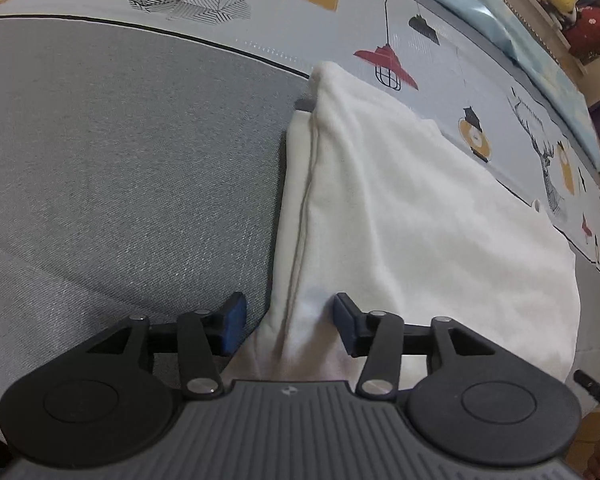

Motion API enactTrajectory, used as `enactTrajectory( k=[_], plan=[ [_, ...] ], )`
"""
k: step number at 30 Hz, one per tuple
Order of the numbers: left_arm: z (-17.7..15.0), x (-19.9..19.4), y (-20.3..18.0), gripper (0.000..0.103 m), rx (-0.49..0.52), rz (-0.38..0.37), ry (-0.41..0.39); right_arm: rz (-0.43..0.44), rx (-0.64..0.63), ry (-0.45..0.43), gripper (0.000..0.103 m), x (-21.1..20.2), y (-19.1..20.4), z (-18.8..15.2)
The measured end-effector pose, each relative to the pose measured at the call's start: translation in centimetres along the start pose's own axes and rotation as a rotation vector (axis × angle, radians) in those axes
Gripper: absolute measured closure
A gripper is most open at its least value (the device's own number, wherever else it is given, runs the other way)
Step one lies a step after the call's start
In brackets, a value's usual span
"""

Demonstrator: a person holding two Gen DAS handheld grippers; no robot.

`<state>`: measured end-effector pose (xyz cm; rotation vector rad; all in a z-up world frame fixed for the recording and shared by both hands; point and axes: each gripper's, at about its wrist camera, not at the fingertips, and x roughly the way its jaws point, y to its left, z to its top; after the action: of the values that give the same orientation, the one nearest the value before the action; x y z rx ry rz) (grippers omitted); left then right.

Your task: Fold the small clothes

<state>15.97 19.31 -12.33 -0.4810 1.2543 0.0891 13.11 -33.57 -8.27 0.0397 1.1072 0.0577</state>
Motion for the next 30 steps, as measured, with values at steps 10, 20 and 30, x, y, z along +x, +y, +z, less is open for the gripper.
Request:
enactTrajectory(
  k=[10, 20, 30],
  plan=[
    [-0.1, 0.8, -1.8, 0.073, 0.16, -0.018, -0.024, 0.057, 0.151, -0.286, 0.074, -6.6, -2.9, 0.7],
    [-0.9, -2.3, 1.0, 0.09, 0.185, -0.051, -0.08, -0.013, 0.121, -0.44, 0.074, -9.2, -1.7, 0.0],
    [-0.7, -3.3, 6.5, 0.062, 0.092, -0.081, -0.018, -0.035, 0.06, -0.366, 0.074, -7.1, 0.0, 0.2]
  ],
)
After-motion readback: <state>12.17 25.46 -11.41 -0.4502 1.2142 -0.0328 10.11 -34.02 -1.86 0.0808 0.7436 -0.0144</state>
